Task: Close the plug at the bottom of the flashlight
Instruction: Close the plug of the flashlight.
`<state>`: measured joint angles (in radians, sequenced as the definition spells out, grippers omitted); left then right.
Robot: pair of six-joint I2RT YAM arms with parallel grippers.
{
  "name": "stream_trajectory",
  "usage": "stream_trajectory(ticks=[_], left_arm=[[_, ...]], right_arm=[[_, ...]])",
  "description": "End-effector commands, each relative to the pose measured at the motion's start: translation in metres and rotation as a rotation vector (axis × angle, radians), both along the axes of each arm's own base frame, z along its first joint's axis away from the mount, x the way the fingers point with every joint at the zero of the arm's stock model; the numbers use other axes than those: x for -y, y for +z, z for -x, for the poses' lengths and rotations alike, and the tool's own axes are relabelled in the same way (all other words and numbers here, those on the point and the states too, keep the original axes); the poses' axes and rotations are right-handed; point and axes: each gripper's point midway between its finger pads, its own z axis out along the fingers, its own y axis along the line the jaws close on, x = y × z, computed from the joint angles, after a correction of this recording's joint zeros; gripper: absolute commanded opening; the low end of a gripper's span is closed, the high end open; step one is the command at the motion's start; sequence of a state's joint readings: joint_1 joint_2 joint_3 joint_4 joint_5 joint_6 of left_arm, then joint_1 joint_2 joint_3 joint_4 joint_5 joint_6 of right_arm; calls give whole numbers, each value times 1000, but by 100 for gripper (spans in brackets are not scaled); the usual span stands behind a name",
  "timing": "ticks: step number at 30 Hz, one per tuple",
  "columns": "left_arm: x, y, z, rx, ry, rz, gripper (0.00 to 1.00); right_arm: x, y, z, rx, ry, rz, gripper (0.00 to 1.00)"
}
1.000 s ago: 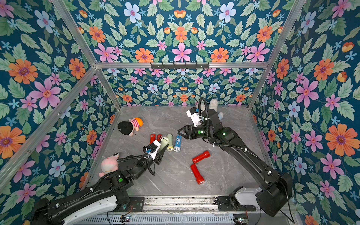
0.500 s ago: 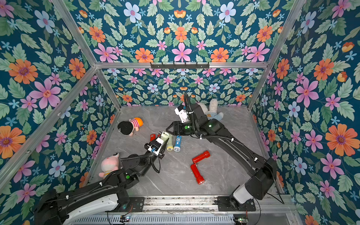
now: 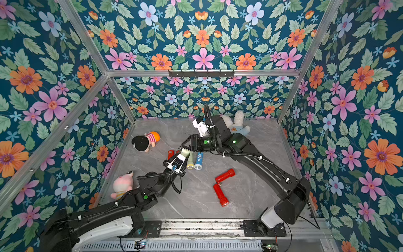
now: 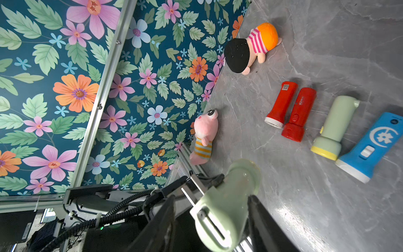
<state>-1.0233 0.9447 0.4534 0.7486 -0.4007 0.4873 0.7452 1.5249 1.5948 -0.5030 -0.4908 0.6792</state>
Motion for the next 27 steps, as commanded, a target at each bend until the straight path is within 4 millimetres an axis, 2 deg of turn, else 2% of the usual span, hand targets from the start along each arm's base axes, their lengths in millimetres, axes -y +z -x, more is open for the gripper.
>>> stream_trajectory(ticks=[1,27], left_arm=[[-2,20,1,48,4,49,0],[-7,39,-2,96,40,81,0]], right_arm=[[1,-4,-1,-17,-11,7,52],[1,-12,2,-39,-7,-4,29]])
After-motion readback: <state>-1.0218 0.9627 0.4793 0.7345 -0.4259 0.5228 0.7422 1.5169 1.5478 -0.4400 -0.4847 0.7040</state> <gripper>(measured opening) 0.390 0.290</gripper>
